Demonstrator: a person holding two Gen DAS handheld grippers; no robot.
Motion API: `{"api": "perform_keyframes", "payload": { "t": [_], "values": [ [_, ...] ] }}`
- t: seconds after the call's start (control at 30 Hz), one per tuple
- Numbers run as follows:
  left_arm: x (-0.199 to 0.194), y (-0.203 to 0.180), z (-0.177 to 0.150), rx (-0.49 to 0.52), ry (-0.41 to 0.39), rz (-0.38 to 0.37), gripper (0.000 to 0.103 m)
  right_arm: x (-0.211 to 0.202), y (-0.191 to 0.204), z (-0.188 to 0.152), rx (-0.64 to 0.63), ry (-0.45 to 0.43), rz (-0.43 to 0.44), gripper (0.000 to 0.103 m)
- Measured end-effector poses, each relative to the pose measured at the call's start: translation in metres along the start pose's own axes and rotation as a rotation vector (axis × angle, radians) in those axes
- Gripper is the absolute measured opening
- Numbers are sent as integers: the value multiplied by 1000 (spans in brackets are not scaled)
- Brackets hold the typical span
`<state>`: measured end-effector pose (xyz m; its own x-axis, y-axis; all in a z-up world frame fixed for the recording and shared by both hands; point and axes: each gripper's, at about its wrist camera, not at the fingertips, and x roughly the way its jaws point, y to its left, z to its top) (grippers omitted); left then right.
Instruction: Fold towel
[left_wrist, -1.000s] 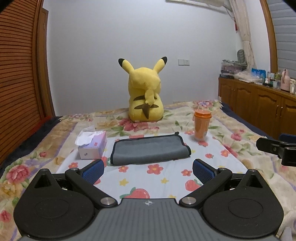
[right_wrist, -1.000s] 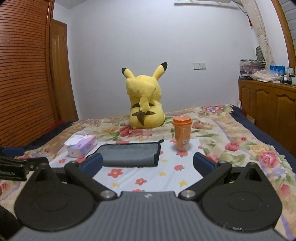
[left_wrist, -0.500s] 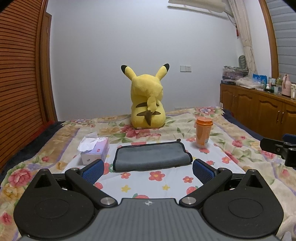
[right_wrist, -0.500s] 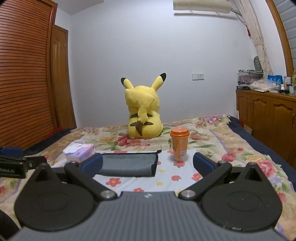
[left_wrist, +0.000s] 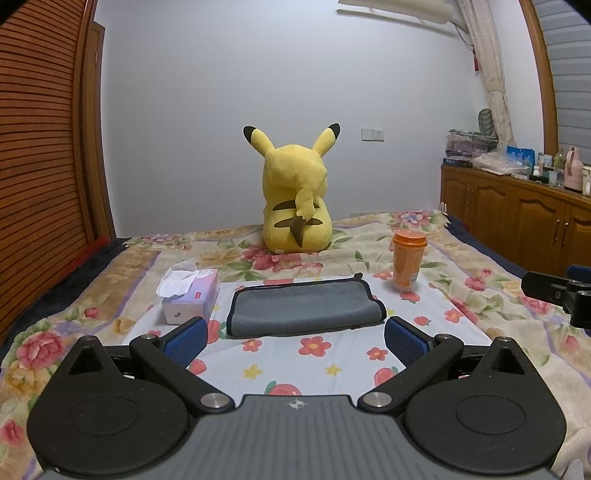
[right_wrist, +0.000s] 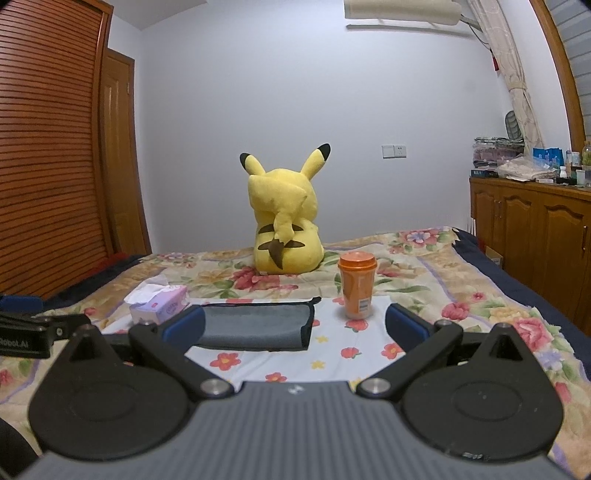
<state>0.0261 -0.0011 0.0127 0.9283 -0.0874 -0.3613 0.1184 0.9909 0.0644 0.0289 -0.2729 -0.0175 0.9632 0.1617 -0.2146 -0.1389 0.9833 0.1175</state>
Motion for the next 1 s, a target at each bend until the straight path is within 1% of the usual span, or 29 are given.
{"api": "perform_keyframes", "payload": {
  "t": [1.0],
  "values": [
    [1,0,-1,3,3,1,103,3,-5,-2,9,14,-5,103]
  ]
}}
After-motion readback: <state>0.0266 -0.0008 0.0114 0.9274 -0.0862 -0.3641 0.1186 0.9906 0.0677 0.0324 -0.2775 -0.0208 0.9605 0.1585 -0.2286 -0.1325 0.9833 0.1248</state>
